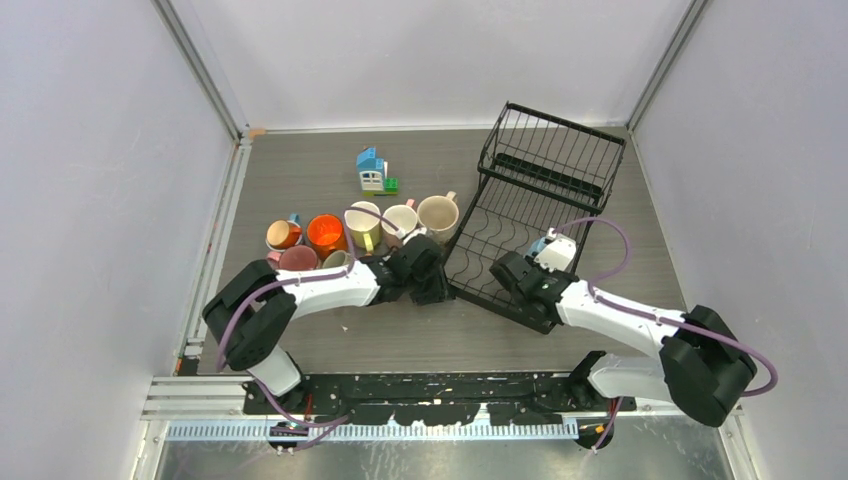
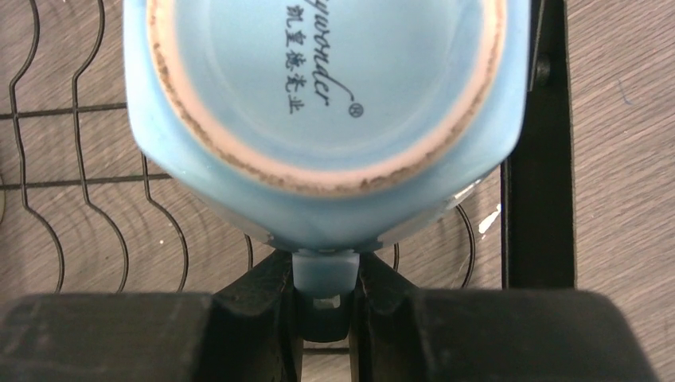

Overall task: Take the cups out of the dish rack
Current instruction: Unload the cup from the dish rack.

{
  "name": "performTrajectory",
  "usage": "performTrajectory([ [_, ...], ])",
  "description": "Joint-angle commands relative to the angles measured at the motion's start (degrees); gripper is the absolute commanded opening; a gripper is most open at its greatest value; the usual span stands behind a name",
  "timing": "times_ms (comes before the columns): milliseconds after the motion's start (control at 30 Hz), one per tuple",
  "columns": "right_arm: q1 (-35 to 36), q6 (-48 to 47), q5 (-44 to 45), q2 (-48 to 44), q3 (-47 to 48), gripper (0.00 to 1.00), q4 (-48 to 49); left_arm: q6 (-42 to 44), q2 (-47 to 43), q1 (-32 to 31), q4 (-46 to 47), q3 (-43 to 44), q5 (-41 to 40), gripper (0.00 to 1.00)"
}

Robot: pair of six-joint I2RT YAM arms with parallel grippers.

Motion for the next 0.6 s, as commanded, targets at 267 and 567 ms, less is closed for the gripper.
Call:
performTrajectory([
  [267, 0.47, -4.33, -2.54, -13.24, 4.17, 0.01, -4.11, 3.86, -8.89, 0.98, -3.31, 4.27, 2.97, 0.4],
  [567, 0.46, -6.54, -8.59, -19.65, 8.21, 0.01, -9.86, 5.01, -14.06, 2.35, -5.92, 5.73, 6.27, 0.45],
])
